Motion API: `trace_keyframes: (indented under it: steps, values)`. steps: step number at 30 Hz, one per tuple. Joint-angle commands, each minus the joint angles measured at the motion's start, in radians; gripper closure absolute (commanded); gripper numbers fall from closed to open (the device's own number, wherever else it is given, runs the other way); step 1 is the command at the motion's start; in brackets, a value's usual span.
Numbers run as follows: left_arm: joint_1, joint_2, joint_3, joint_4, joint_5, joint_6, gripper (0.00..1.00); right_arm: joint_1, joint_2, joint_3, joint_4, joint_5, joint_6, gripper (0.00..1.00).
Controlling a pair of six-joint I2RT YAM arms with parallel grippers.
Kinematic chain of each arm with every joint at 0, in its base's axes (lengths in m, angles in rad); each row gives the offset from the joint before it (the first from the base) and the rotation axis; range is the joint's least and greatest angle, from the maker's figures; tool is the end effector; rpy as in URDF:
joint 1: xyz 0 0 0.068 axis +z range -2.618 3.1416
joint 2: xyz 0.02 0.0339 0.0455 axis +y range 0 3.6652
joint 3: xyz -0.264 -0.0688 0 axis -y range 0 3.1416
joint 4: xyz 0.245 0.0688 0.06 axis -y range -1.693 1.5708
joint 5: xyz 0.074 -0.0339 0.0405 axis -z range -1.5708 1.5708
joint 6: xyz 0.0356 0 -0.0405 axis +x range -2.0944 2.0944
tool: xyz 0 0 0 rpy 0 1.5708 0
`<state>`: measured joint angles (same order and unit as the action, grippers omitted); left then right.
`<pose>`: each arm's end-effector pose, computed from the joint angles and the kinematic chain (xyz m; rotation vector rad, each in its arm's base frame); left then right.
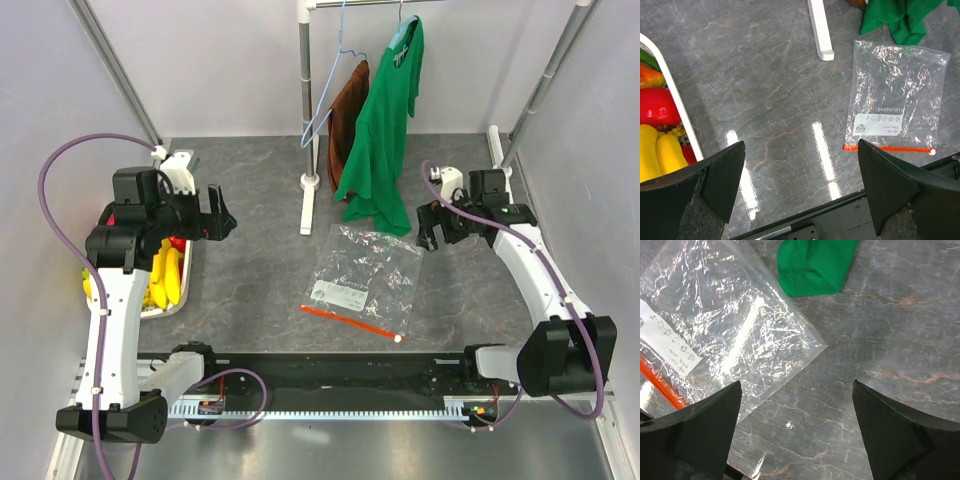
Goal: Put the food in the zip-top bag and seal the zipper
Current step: Pick up the zipper food storage bag at the center of the board.
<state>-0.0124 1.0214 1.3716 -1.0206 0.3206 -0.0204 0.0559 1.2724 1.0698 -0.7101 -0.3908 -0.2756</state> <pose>0.1760 -0.0134 0.4121 0.1646 2.2212 -0.3766 0.2587 0.0281 0.2907 -0.5610 2.3617 0.3858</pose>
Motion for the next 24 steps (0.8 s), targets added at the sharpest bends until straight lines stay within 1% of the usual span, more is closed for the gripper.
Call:
trace_keyframes:
  steps: [1, 6, 12, 15, 18, 24]
  values:
    - [0.003, -0.009, -0.012, 0.051, 0.038, 0.008, 0.0, 0.056, 0.045, 0.019, 0.026, 0.029, -0.04, 0.02]
    - [0.003, -0.041, -0.063, 0.106, 0.049, -0.015, 0.0, 0.159, 0.113, 0.024, 0.029, 0.104, -0.08, 0.02]
    - [0.003, -0.034, -0.085, 0.114, 0.054, -0.01, 0.0, 0.277, 0.215, 0.016, 0.08, 0.21, -0.1, 0.06]
    - [0.003, -0.03, -0.106, 0.119, 0.077, -0.007, 0.0, 0.309, 0.277, 0.033, 0.118, 0.245, -0.088, 0.1]
    - [0.003, -0.026, -0.126, 0.122, 0.089, -0.009, 0.0, 0.334, 0.336, 0.053, 0.155, 0.273, -0.086, 0.11]
    - [0.003, -0.018, -0.144, 0.129, 0.1, -0.012, 0.0, 0.355, 0.433, 0.084, 0.236, 0.348, -0.097, 0.12]
